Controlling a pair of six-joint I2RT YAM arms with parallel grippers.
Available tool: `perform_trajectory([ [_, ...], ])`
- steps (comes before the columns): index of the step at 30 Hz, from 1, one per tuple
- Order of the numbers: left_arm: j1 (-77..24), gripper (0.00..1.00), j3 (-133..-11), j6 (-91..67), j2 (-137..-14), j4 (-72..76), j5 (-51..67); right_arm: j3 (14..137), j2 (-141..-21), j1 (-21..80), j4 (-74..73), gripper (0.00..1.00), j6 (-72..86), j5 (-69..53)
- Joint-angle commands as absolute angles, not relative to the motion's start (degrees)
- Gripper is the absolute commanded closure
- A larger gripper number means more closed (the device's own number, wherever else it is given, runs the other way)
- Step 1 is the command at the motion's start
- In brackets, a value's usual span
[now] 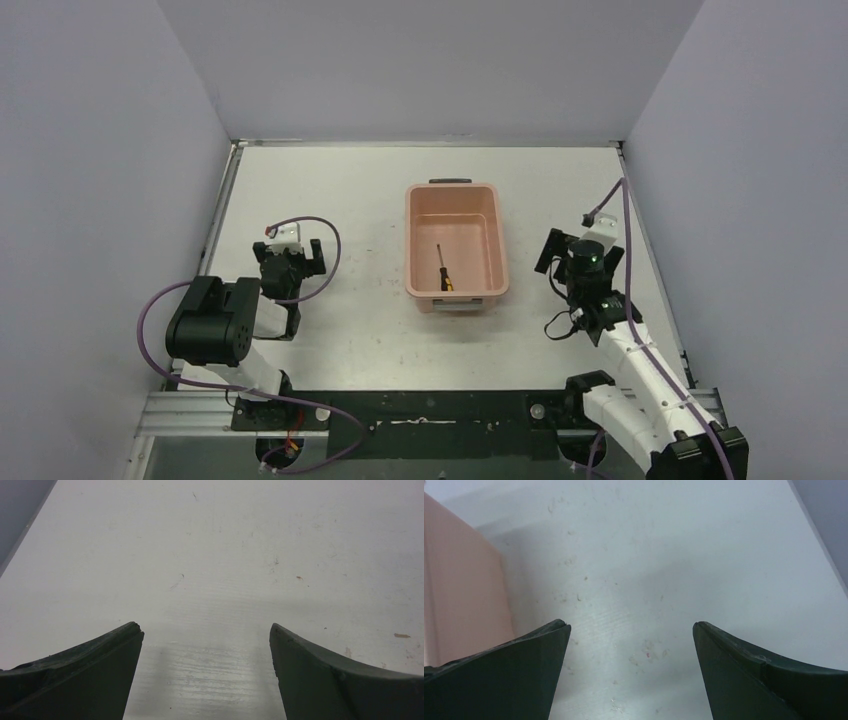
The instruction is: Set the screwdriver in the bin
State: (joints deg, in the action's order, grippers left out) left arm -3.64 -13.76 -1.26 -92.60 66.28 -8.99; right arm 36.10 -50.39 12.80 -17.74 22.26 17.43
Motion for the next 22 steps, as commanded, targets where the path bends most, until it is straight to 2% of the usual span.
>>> perform_trajectory([
  [1, -3.52, 0.03, -14.59, -1.62, -92.29, 69.40, -9.02, 27.11, -43.53, 12.61, -1.98, 0.00, 18.64, 16.94],
  [8, -3.51, 0.03, -14.59, -1.62, -92.29, 69.37, -9.05, 19.57, -37.30, 12.61, 2.17, 0.00, 17.44, 16.84],
  [22, -3.52, 0.03, -14.60, -1.58, -92.33, 69.21, -9.08, 21.27, -37.96, 12.64, 1.84, 0.00, 16.96, 15.14],
])
